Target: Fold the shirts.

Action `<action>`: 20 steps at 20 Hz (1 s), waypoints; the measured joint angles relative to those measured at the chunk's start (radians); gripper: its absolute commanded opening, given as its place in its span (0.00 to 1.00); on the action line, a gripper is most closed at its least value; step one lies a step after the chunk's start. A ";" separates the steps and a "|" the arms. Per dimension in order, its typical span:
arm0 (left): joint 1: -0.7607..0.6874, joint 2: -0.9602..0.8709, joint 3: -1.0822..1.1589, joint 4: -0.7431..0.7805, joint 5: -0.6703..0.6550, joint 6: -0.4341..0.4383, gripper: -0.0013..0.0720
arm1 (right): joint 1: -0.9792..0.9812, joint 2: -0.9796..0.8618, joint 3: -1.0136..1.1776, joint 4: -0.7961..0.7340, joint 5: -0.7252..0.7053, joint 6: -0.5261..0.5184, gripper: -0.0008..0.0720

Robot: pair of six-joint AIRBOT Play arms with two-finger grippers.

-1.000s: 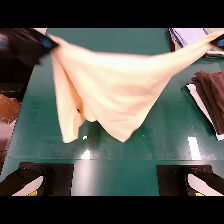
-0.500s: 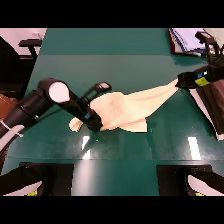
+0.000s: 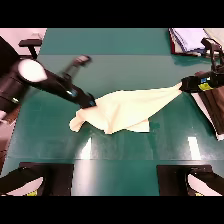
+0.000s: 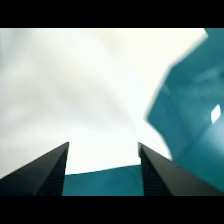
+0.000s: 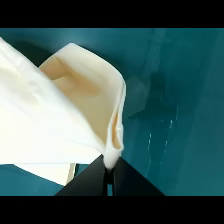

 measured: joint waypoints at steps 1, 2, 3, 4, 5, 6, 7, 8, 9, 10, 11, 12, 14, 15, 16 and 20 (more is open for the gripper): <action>0.069 0.002 -0.003 0.002 -0.009 -0.001 0.72 | 0.000 0.000 -0.001 0.000 -0.002 0.000 0.03; 0.143 0.002 -0.020 0.006 -0.026 -0.002 0.72 | -0.002 0.000 -0.002 0.000 -0.002 0.000 0.03; 0.204 0.003 -0.047 0.008 -0.035 -0.003 0.72 | -0.002 0.001 -0.002 0.000 -0.005 0.000 0.03; 0.260 0.005 -0.088 0.007 -0.042 -0.003 0.72 | -0.002 0.001 -0.003 0.000 -0.006 0.000 0.03; 0.305 0.005 -0.134 0.008 -0.043 -0.001 0.72 | -0.002 0.001 -0.003 0.000 -0.010 0.000 0.03; 0.346 0.005 -0.190 0.009 -0.042 0.004 0.72 | -0.003 0.001 -0.003 0.000 -0.013 -0.001 0.03; 0.375 0.005 -0.244 0.013 -0.034 0.011 0.72 | -0.003 0.001 -0.003 0.000 -0.014 -0.001 0.03; 0.396 0.005 -0.302 0.013 -0.019 0.020 0.72 | -0.002 0.001 -0.003 0.000 -0.017 -0.001 0.03; 0.407 0.005 -0.356 0.010 0.000 0.029 0.72 | -0.001 0.001 -0.003 0.000 -0.018 -0.001 0.03; 0.411 0.005 -0.402 0.009 0.021 0.036 0.72 | 0.002 0.001 -0.003 0.001 -0.018 -0.002 0.03; 0.408 0.005 -0.446 0.008 0.050 0.042 0.72 | 0.002 0.001 -0.003 0.008 -0.019 -0.002 0.03; 0.397 0.005 -0.481 0.006 0.079 0.047 0.72 | 0.002 0.001 -0.003 0.014 -0.021 -0.002 0.03; 0.359 0.006 -0.534 0.003 0.135 0.053 0.72 | 0.004 0.001 -0.003 0.035 -0.025 -0.002 0.03; 0.339 0.006 -0.550 0.002 0.167 0.053 0.72 | 0.004 0.001 -0.003 0.043 -0.026 -0.002 0.03; 0.319 0.006 -0.563 -0.002 0.198 0.052 0.72 | 0.004 0.001 -0.003 0.050 -0.026 -0.002 0.03; 0.276 0.006 -0.584 -0.018 0.290 0.021 0.05 | 0.004 0.001 -0.003 0.069 -0.023 -0.002 0.03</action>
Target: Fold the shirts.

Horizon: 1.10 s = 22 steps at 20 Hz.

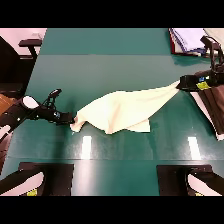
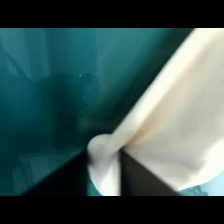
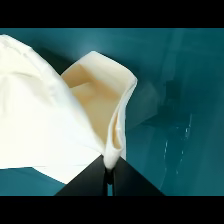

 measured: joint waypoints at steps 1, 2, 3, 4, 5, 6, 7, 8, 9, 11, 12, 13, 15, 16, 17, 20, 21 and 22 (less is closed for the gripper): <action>-0.005 0.000 0.003 -0.003 0.013 -0.006 0.05 | 0.000 0.000 0.000 0.002 0.001 0.000 0.03; -0.007 0.000 0.013 -0.004 0.017 -0.011 0.05 | 0.000 0.000 0.000 0.003 0.001 -0.001 0.03; -0.010 0.000 0.035 -0.004 0.018 -0.015 0.05 | 0.000 0.000 0.005 0.003 0.001 -0.005 0.03; -0.011 0.001 0.068 -0.004 0.011 -0.018 0.05 | -0.002 0.000 0.017 0.003 0.001 -0.013 0.03; -0.013 0.005 0.116 -0.005 -0.005 -0.021 0.05 | -0.006 0.000 0.037 0.003 0.001 -0.021 0.03; -0.013 0.014 0.171 -0.004 -0.023 -0.021 0.05 | -0.013 0.000 0.071 0.002 0.001 -0.032 0.03; -0.014 0.032 0.240 -0.004 -0.035 -0.022 0.05 | -0.022 0.000 0.111 0.001 0.003 -0.040 0.03; -0.014 0.054 0.314 0.001 -0.046 -0.024 0.05 | -0.031 0.000 0.163 0.001 0.006 -0.047 0.03; -0.015 0.079 0.394 0.008 -0.053 -0.024 0.05 | -0.040 0.000 0.218 0.001 0.011 -0.054 0.03; -0.015 0.141 0.579 0.029 -0.064 -0.025 0.05 | -0.054 0.000 0.345 0.000 0.024 -0.065 0.03; -0.015 0.169 0.663 0.040 -0.067 -0.025 0.05 | -0.059 0.000 0.415 0.000 0.029 -0.071 0.03; -0.015 0.200 0.752 0.048 -0.070 -0.025 0.05 | -0.062 0.000 0.480 0.000 0.034 -0.076 0.03; -0.015 0.249 0.908 0.057 -0.073 -0.025 0.05 | -0.066 0.002 0.609 0.000 0.043 -0.085 0.03; -0.015 0.267 0.975 0.063 -0.075 -0.025 0.05 | -0.067 0.006 0.656 0.000 0.047 -0.087 0.03; -0.015 0.282 1.042 0.066 -0.079 -0.026 0.05 | -0.068 0.015 0.695 -0.001 0.048 -0.089 0.03; -0.015 0.306 1.208 0.070 -0.084 -0.040 0.05 | -0.069 0.068 0.728 -0.021 0.025 -0.091 0.03; -0.015 0.309 1.254 0.070 -0.084 -0.043 0.05 | -0.069 0.094 0.721 -0.045 0.012 -0.091 0.03; -0.015 0.312 1.288 0.071 -0.083 -0.045 0.05 | -0.069 0.114 0.716 -0.063 0.001 -0.091 0.03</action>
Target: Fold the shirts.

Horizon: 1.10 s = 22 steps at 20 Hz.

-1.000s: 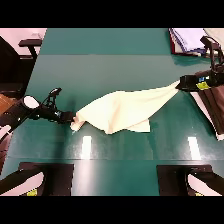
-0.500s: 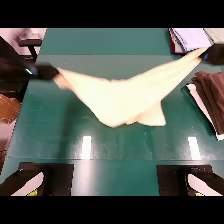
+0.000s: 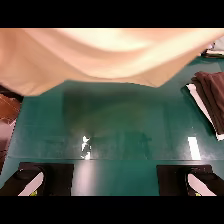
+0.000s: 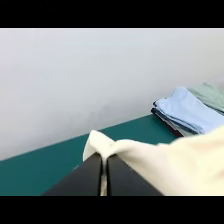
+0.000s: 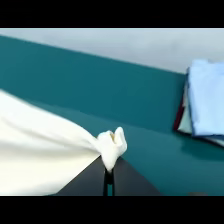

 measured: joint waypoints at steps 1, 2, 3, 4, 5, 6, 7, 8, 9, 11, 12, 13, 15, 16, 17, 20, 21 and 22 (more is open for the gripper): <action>0.000 0.002 0.027 0.001 0.005 -0.003 0.05 | 0.000 0.016 -0.002 -0.018 -0.006 0.003 0.03; 0.000 0.003 0.045 0.004 0.011 -0.003 0.05 | 0.000 0.026 0.002 -0.036 -0.007 0.009 0.03; 0.000 0.001 0.058 0.012 0.014 -0.006 0.05 | 0.000 0.029 0.015 -0.049 -0.007 0.015 0.03; 0.000 -0.007 0.066 0.028 0.014 -0.012 0.05 | 0.000 0.024 0.031 -0.058 0.000 0.020 0.03; 0.000 -0.023 0.069 0.051 0.010 -0.023 0.05 | 0.000 0.010 0.048 -0.064 0.015 0.026 0.03; 0.000 -0.046 0.068 0.082 -0.005 -0.035 0.05 | 0.000 -0.013 0.062 -0.070 0.031 0.031 0.03; 0.000 -0.074 0.062 0.109 -0.021 -0.046 0.05 | 0.000 -0.040 0.066 -0.074 0.047 0.039 0.03; 0.000 -0.110 0.051 0.129 -0.040 -0.056 0.05 | 0.000 -0.068 0.058 -0.078 0.064 0.047 0.03; 0.000 -0.149 0.039 0.140 -0.063 -0.061 0.05 | 0.000 -0.102 0.039 -0.080 0.076 0.053 0.03; -0.001 -0.253 0.003 0.157 -0.111 -0.072 0.05 | 0.000 -0.179 -0.014 -0.085 0.101 0.061 0.03; -0.001 -0.310 -0.019 0.166 -0.134 -0.074 0.05 | 0.000 -0.219 -0.040 -0.085 0.106 0.064 0.03; 0.000 -0.373 -0.046 0.163 -0.155 -0.078 0.05 | 0.000 -0.269 -0.069 -0.085 0.119 0.066 0.03; 0.000 -0.503 -0.102 0.134 -0.181 -0.080 0.05 | 0.000 -0.369 -0.114 -0.086 0.127 0.069 0.03; -0.001 -0.566 -0.127 0.117 -0.189 -0.082 0.06 | 0.000 -0.415 -0.129 -0.086 0.127 0.070 0.03; -0.001 -0.621 -0.145 0.100 -0.192 -0.082 0.33 | 0.000 -0.466 -0.141 -0.086 0.121 0.071 0.03; 0.005 -0.756 -0.177 0.079 -0.198 -0.083 0.76 | 0.000 -0.582 -0.159 -0.086 0.094 0.071 0.35; 0.008 -0.780 -0.181 0.074 -0.196 -0.083 0.76 | -0.002 -0.613 -0.164 -0.085 0.088 0.071 0.49; 0.014 -0.800 -0.181 0.072 -0.197 -0.083 0.76 | -0.006 -0.635 -0.165 -0.074 0.077 0.071 0.49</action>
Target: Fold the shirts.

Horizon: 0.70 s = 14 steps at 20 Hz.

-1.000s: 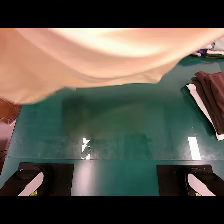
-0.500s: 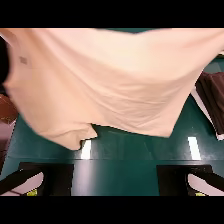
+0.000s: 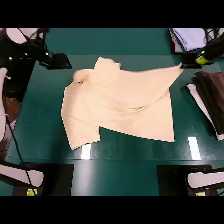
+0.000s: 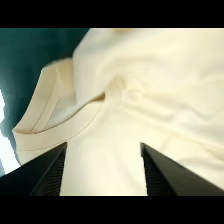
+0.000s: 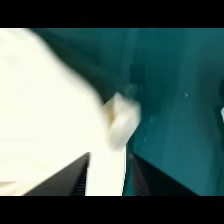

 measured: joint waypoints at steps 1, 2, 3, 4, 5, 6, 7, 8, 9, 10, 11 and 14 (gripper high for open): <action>0.012 -0.012 0.008 -0.004 -0.006 0.000 0.76 | -0.008 -0.014 -0.002 0.021 -0.008 0.000 0.49; 0.027 -0.019 0.018 -0.005 -0.020 0.000 0.76 | -0.018 -0.026 -0.003 0.052 -0.012 0.000 0.49; 0.045 -0.023 0.022 -0.005 -0.043 0.000 0.76 | -0.033 -0.031 -0.005 0.098 -0.013 -0.010 0.48; 0.068 -0.022 0.021 -0.006 -0.067 0.000 0.76 | -0.049 -0.031 -0.010 0.145 -0.006 -0.021 0.47; 0.092 -0.011 0.008 -0.006 -0.084 0.000 0.74 | -0.067 -0.025 -0.025 0.197 0.011 -0.036 0.47; 0.117 0.005 -0.021 -0.006 -0.101 0.000 0.62 | -0.084 -0.009 -0.050 0.241 0.024 -0.050 0.47; 0.137 0.027 -0.063 -0.006 -0.108 0.001 0.59 | -0.100 0.013 -0.083 0.274 0.032 -0.061 0.47; 0.157 0.057 -0.121 -0.007 -0.106 0.003 0.59 | -0.114 0.043 -0.128 0.301 0.039 -0.073 0.47; 0.175 0.091 -0.193 -0.007 -0.098 0.010 0.59 | -0.126 0.074 -0.175 0.317 0.040 -0.080 0.47; 0.190 0.123 -0.268 -0.006 -0.083 0.017 0.59 | -0.139 0.113 -0.232 0.334 0.038 -0.089 0.47; 0.198 0.156 -0.345 -0.004 -0.069 0.026 0.59 | -0.146 0.150 -0.284 0.345 0.031 -0.092 0.47; 0.213 0.233 -0.572 -0.007 -0.014 0.045 0.62 | -0.162 0.259 -0.439 0.365 -0.006 -0.101 0.47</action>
